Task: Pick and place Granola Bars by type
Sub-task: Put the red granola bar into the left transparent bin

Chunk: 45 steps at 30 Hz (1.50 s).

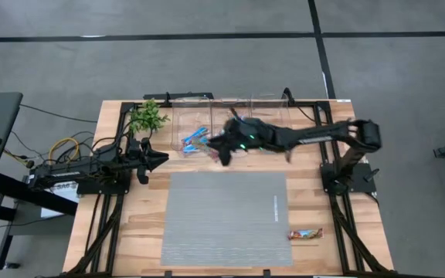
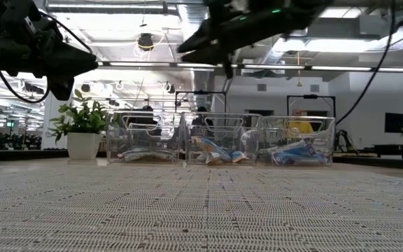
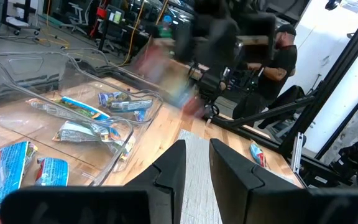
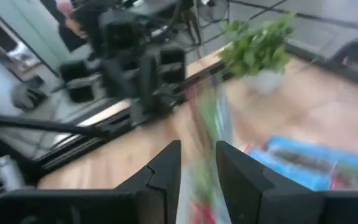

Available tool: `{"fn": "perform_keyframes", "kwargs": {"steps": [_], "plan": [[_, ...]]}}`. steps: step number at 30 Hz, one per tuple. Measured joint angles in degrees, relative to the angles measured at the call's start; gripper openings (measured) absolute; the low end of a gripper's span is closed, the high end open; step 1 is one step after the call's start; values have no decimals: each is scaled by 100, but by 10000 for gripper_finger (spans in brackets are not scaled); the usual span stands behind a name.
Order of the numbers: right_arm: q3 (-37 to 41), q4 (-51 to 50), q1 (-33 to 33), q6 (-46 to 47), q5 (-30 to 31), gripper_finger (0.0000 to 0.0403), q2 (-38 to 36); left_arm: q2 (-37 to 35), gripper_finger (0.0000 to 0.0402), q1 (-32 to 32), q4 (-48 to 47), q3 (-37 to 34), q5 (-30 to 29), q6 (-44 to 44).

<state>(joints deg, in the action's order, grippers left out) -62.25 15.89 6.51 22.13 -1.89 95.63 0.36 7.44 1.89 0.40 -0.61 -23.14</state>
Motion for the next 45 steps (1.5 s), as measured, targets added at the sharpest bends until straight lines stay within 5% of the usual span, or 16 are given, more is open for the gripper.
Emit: {"fn": "perform_keyframes", "kwargs": {"steps": [13,31,45], "plan": [[-2949,-2274,599,-1143,-215,93,1769,2,63,0,0,-2,-4,0],[-3052,-3877,27,-492,-866,102,1559,1,63,-1,0,-1,-2,-2],[-3046,-4278,-602,-591,-691,245,1611,0,63,-2,0,0,-2,0]]}}
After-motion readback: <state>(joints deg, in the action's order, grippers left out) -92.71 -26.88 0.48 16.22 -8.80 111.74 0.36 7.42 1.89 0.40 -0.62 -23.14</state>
